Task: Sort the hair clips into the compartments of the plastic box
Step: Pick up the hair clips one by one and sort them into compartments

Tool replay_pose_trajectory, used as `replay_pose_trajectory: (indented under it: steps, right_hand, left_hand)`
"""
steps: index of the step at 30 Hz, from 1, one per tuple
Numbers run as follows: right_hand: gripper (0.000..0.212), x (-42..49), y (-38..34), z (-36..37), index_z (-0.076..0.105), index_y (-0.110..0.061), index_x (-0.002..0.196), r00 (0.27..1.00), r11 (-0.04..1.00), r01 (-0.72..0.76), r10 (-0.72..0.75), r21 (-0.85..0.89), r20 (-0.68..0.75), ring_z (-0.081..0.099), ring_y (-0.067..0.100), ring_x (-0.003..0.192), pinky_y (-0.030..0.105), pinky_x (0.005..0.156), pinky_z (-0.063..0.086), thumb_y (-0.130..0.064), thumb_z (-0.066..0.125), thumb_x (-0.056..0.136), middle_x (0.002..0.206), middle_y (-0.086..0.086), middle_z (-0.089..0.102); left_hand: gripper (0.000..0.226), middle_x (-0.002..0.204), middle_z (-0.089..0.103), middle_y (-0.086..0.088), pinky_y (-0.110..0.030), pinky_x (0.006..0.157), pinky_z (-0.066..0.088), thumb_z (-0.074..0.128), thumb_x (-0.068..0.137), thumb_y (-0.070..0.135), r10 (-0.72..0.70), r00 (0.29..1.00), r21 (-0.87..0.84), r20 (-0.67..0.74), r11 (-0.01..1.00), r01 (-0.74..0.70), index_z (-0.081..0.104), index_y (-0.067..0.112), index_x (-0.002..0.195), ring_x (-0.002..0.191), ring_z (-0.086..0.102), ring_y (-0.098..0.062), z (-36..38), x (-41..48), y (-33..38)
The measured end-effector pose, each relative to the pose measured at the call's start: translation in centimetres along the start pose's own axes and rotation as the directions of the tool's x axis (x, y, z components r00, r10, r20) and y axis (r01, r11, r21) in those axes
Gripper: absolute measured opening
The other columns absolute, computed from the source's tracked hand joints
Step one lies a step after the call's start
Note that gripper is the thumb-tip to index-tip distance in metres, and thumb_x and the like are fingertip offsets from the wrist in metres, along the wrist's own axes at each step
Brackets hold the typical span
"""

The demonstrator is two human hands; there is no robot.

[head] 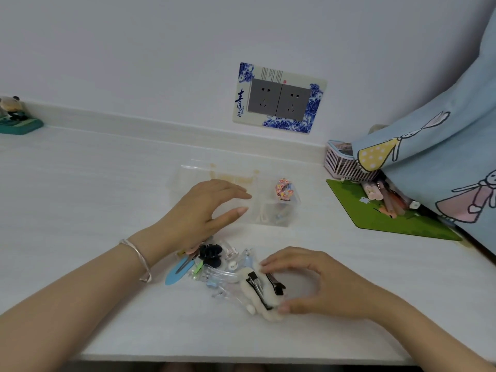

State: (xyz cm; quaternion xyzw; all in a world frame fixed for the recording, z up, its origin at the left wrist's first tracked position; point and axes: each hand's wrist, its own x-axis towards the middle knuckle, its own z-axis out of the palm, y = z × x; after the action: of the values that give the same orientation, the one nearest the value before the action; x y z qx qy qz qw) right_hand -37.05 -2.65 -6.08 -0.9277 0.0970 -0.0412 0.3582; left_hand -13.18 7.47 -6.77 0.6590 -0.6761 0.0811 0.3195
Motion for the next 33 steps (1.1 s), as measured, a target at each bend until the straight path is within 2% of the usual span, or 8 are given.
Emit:
replay_pose_trajectory:
  steps: [3, 10, 14, 19, 22, 25, 28, 33]
  right_hand:
    - [0.057, -0.5, 0.0, 0.5, 0.061, -0.038, 0.118, 1.000, 0.997, 0.012, -0.013, -0.081, -0.008, 0.045, -0.009, 0.121, 0.007, 0.103, 0.028, -0.039, 0.082, 0.065, 0.125, -0.025, 0.055]
    - [0.034, -0.4, 0.4, 1.0, 0.065, -0.042, 0.110, 0.989, 0.994, 0.022, -0.038, -0.108, -0.146, 0.058, -0.007, 0.106, 0.018, 0.096, 0.045, -0.038, 0.072, 0.076, 0.113, -0.026, 0.066]
    - [0.021, 0.8, -0.5, -0.3, 0.065, -0.035, 0.100, 0.919, 0.994, 0.104, -0.083, 0.034, -0.386, 0.064, 0.000, 0.073, 0.015, 0.074, 0.047, -0.031, 0.068, 0.080, 0.084, -0.012, 0.075]
    - [0.012, 6.1, -1.1, -6.2, 0.054, -0.020, 0.082, 0.784, 0.962, 0.170, -0.001, 0.214, -0.621, 0.060, 0.006, 0.060, 0.019, 0.064, 0.047, -0.021, 0.066, 0.082, 0.066, 0.016, 0.068]
    - [0.009, 9.7, -0.4, -7.9, 0.060, -0.014, 0.080, 0.786, 0.980, 0.092, 0.038, 0.176, -0.617, 0.061, -0.001, 0.060, 0.010, 0.062, 0.047, -0.019, 0.066, 0.084, 0.071, 0.001, 0.068]
    - [0.012, 11.9, 0.8, -8.0, 0.063, -0.017, 0.077, 0.851, 0.995, -0.005, 0.057, 0.101, -0.523, 0.064, 0.005, 0.068, 0.020, 0.069, 0.050, -0.025, 0.068, 0.083, 0.073, -0.004, 0.069]
    - [0.016, 13.0, 2.0, -7.5, 0.067, -0.016, 0.077, 0.915, 0.997, -0.077, 0.071, 0.002, -0.396, 0.057, -0.008, 0.062, 0.016, 0.064, 0.044, -0.031, 0.069, 0.082, 0.083, -0.004, 0.068]
    - [0.014, 13.6, 2.6, -7.5, 0.071, -0.030, 0.090, 0.915, 0.881, -0.259, 0.093, -0.396, -0.392, 0.038, 0.012, 0.105, 0.028, 0.091, 0.023, -0.038, 0.060, 0.087, 0.102, -0.008, 0.049]
  left_hand:
    - [0.046, 0.123, 0.060, 0.011, -0.025, 0.103, 0.032, 0.034, 0.090, 0.054, -0.008, 1.000, 0.004, 0.008, 1.000, 0.008, 0.057, 0.028, 0.121, 0.117, 0.048, -0.004, 0.2, -0.1, 0.1]
    - [0.048, 0.127, 0.058, 0.012, -0.023, 0.103, 0.029, 0.032, 0.089, 0.056, -0.031, 0.999, 0.006, 0.027, 1.000, 0.030, 0.057, 0.030, 0.122, 0.119, 0.045, -0.002, 0.3, -0.4, 0.2]
    - [0.050, 0.130, 0.055, 0.014, -0.026, 0.104, 0.031, 0.032, 0.089, 0.057, -0.060, 0.998, -0.019, 0.023, 0.998, 0.060, 0.050, 0.032, 0.129, 0.120, 0.045, -0.002, 0.2, -0.5, 0.3]
    - [0.053, 0.131, 0.054, 0.014, -0.023, 0.103, 0.029, 0.030, 0.088, 0.059, -0.084, 0.996, -0.007, 0.015, 0.996, 0.084, 0.046, 0.033, 0.132, 0.121, 0.044, -0.001, 0.1, -0.5, 0.1]
    - [0.054, 0.129, 0.054, 0.016, -0.016, 0.100, 0.025, 0.030, 0.088, 0.060, -0.081, 0.997, -0.013, 0.006, 0.997, 0.081, 0.047, 0.033, 0.131, 0.117, 0.040, 0.006, 0.0, -0.6, 0.1]
    - [0.054, 0.128, 0.053, 0.019, -0.008, 0.098, 0.023, 0.028, 0.087, 0.061, -0.074, 0.997, -0.011, -0.007, 0.997, 0.074, 0.047, 0.034, 0.130, 0.113, 0.036, 0.013, 0.0, -0.5, 0.0]
    - [0.053, 0.127, 0.054, 0.019, -0.009, 0.098, 0.023, 0.028, 0.088, 0.061, -0.066, 0.998, -0.017, -0.014, 0.998, 0.066, 0.049, 0.034, 0.129, 0.113, 0.037, 0.012, 0.0, -0.4, -0.2]
    - [0.049, 0.126, 0.054, 0.019, -0.017, 0.101, 0.027, 0.031, 0.090, 0.058, -0.063, 0.998, -0.014, -0.014, 0.998, 0.063, 0.049, 0.034, 0.128, 0.118, 0.042, 0.005, -0.1, -0.3, -0.4]
